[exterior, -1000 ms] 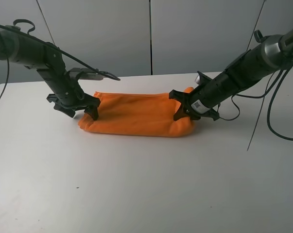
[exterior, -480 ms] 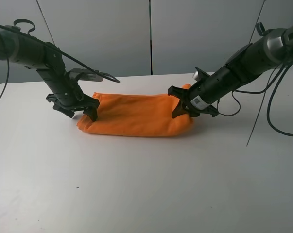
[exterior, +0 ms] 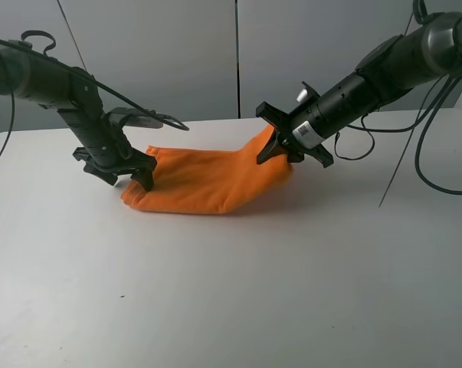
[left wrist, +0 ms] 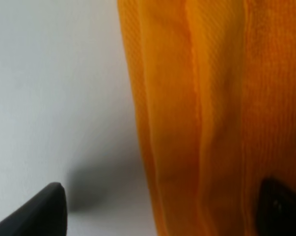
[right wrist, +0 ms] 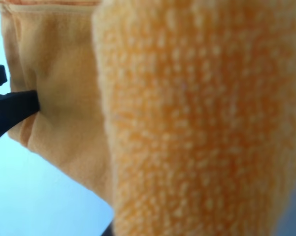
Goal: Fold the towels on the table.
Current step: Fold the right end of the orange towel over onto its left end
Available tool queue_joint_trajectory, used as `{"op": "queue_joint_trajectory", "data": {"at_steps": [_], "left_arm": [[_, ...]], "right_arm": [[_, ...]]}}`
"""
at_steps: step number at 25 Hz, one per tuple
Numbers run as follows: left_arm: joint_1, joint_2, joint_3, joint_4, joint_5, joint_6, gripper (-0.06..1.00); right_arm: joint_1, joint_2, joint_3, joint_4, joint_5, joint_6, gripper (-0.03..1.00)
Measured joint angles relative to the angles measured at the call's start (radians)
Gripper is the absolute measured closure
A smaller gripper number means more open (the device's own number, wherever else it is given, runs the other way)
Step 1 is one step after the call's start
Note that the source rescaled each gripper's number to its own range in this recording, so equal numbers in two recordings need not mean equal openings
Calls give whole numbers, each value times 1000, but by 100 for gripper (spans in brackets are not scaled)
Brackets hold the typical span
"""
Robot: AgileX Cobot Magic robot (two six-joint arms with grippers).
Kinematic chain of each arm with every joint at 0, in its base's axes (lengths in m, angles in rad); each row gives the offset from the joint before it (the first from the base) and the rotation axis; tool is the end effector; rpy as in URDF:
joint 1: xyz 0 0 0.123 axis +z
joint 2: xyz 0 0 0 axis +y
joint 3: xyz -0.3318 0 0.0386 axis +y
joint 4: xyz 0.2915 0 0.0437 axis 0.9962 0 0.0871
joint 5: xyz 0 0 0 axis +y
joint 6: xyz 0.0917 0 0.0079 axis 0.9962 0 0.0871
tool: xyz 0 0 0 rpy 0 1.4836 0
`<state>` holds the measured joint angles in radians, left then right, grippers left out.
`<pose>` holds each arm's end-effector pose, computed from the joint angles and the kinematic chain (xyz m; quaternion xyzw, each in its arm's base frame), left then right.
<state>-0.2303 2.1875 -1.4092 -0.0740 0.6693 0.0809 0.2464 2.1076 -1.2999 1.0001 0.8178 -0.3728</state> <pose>0.4672 -0.1139 0.1079 0.1279 0.9859 -0.0336 0.1027 0.4315 0.1669 0.1392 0.0395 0.9339 0.3535 0.0367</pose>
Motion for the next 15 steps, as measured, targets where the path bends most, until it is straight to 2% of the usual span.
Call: {"op": "queue_joint_trajectory", "data": {"at_steps": [4, 11, 15], "left_arm": [[0, 0, 0, 0, -2, 0, -4], [0, 0, 0, -2, -4, 0, -4], [0, 0, 0, -2, -6, 0, -4]], "right_arm": [[18, 0, -42, -9, 26, 32, 90], [125, 12, -124, -24, 19, 95, 90], [162, 53, -154, 4, 15, 112, 90]]}}
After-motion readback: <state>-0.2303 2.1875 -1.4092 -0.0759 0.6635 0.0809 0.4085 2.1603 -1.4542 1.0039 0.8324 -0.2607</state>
